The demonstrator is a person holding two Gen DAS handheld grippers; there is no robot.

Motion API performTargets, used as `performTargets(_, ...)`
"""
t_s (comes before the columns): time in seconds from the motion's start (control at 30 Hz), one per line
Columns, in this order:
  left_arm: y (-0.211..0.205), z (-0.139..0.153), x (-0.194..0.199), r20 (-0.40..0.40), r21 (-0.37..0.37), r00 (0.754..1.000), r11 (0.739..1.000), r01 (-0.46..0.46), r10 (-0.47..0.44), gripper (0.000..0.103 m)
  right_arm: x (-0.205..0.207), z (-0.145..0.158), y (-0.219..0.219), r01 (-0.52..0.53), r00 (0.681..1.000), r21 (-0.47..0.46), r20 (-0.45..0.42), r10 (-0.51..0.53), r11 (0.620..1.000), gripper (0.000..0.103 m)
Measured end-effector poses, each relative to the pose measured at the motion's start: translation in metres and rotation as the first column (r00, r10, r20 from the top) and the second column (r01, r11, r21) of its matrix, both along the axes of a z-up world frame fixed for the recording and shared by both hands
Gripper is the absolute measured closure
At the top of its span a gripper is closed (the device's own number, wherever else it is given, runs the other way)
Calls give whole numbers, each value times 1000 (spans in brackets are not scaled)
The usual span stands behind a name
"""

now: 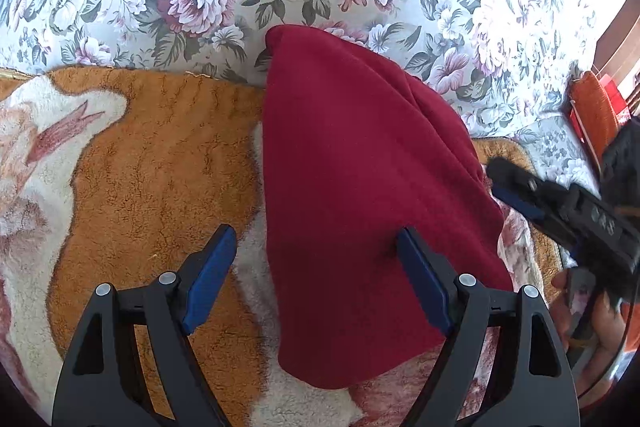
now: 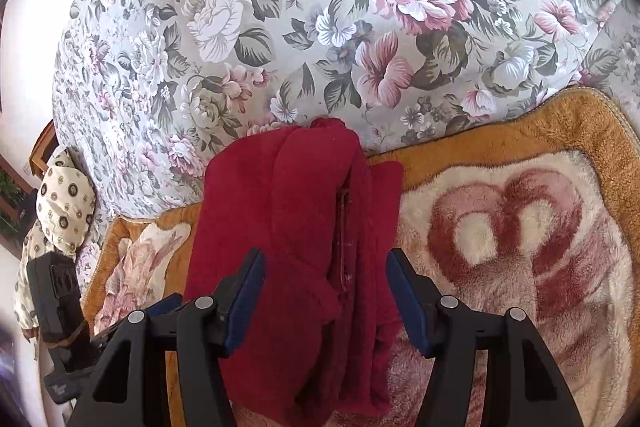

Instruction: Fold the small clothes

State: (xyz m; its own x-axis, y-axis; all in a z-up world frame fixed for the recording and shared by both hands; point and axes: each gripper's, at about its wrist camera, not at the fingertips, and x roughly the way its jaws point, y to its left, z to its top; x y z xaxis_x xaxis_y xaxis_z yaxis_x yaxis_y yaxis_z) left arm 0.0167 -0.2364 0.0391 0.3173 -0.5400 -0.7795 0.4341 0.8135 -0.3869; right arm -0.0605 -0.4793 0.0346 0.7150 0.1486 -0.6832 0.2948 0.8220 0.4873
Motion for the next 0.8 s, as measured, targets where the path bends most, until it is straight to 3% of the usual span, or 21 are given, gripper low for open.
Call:
performTargets(0.13,-10,-6,-9,9,20,999,999,33,-33,20,34,-11,-10,14,999,33,-29,-13,999,46)
performTargets(0.17,-12,-9,-12,10,28,999,999,44,-45,20,41,-13,-10,-2,1000,30,-28,3,1000,52)
performTargets(0.2,-14,-12,-13,11,33,999,998,52,-53,20,47,-15,-8,-17,999,12,-32,18,1000,75)
performTargets(0.23,-16,-14,-15,11,35,998,998,59,-59,20,51,-14,-6,-22,999,-35,-42,21,999,85)
performTargets(0.4,-22,-28,-18,3,2,999,999,51,-51,20,60,-7,-1,14,998,-249,-52,-27,968,98)
performTargets(0.53,-25,-30,-17,-11,9,999,999,44,-44,19,66,-21,-3,-7,996,-250,-93,-17,968,98)
performTargets(0.6,-26,-29,-18,-3,20,999,999,43,-43,19,61,-13,0,-13,996,-273,-84,-11,962,98)
performTargets(0.8,-24,-22,-20,-10,47,1000,998,29,-29,19,25,19,8,-29,999,-210,-40,22,977,95)
